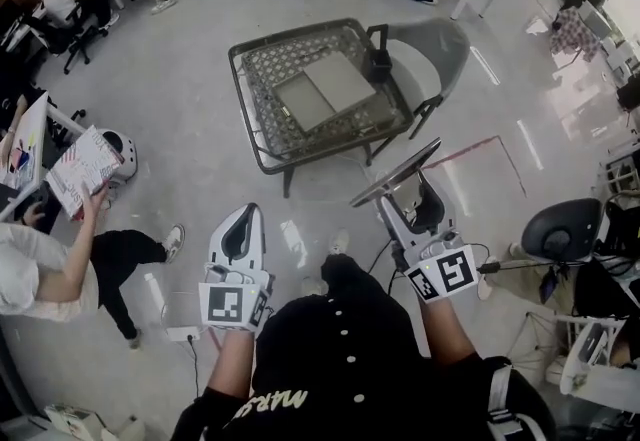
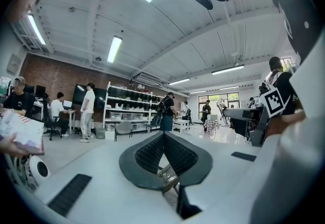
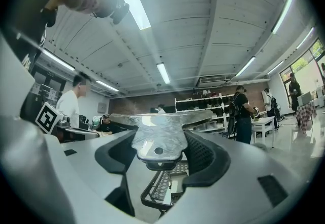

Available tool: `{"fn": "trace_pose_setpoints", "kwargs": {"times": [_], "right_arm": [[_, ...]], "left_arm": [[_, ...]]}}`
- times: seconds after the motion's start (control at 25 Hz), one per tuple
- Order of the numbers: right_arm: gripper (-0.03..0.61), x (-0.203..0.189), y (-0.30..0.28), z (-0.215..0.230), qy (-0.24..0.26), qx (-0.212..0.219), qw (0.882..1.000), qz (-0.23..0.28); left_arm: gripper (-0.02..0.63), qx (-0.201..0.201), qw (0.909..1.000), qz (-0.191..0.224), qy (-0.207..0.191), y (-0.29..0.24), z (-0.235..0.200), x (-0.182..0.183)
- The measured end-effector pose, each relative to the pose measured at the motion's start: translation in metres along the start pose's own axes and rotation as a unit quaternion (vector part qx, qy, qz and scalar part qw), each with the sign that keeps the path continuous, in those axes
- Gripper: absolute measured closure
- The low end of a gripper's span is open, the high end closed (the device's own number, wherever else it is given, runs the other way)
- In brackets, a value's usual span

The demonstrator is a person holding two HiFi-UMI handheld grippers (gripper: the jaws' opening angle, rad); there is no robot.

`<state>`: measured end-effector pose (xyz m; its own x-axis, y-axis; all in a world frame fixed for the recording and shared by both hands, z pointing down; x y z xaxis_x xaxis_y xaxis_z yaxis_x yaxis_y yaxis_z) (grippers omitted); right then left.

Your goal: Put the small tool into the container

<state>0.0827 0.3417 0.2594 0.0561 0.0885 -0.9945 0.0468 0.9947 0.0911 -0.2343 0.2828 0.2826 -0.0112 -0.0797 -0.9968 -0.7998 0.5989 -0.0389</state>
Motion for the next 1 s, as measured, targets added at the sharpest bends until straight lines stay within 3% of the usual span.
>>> {"fn": "trace_pose_setpoints", "kwargs": {"times": [1.0], "right_arm": [[0.278,-0.004,-0.151,0.105,-0.005,0.028,1.0,0.005]], "left_arm": [[0.588,0.024,0.9997,0.005,-0.008,-0.166,-0.056,0.017]]}}
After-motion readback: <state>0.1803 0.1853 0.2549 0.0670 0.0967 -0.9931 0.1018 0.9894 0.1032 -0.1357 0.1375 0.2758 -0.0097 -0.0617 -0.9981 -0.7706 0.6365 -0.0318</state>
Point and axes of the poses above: the fingertips, and each gripper's own axes: y backward along the fingers, z to its right, x out of its top, the point moved 10 cm from there along y, backward along the fingers, and after that the axes turned 14 degrees about -x, right-handed, at the moved point
